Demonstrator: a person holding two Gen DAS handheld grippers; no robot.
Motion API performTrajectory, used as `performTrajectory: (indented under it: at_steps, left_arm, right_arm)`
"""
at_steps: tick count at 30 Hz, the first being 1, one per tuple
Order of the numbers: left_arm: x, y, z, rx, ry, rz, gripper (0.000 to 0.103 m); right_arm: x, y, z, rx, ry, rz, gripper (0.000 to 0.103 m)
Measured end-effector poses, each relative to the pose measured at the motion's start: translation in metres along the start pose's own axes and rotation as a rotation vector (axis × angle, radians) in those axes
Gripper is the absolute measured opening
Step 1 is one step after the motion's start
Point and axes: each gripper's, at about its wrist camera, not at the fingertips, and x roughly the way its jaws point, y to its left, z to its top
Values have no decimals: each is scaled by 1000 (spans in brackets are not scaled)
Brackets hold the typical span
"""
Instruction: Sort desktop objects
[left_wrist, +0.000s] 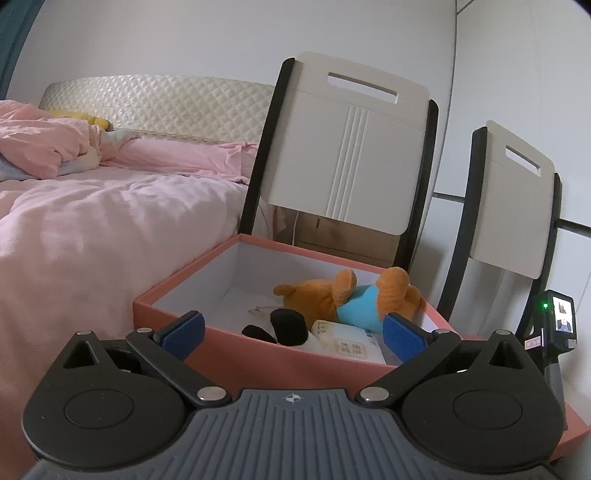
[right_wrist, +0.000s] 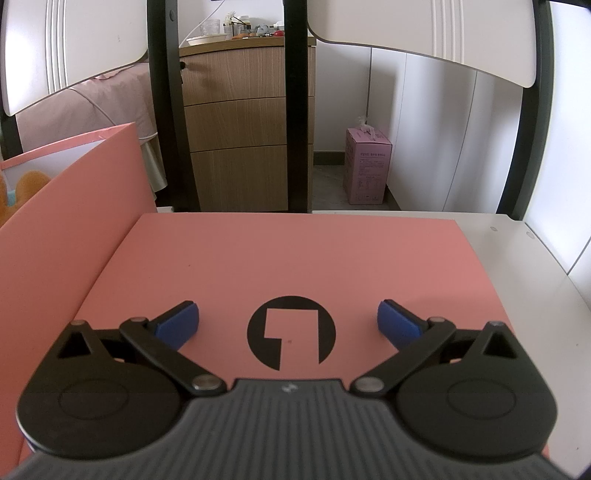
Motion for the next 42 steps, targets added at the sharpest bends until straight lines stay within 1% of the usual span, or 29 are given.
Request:
performTrajectory:
  at_steps: [21, 28, 42]
  left_arm:
    - [-3, -10, -4, 44, -11, -23, 103]
    - [-2, -7, -3, 30, -12, -15, 103]
    - [-3, -7, -4, 32, -10, -14, 103]
  right_arm:
    - [0, 0, 0, 0, 0, 0, 103]
    - [0, 0, 0, 0, 0, 0, 103]
    - [0, 0, 0, 0, 0, 0, 103]
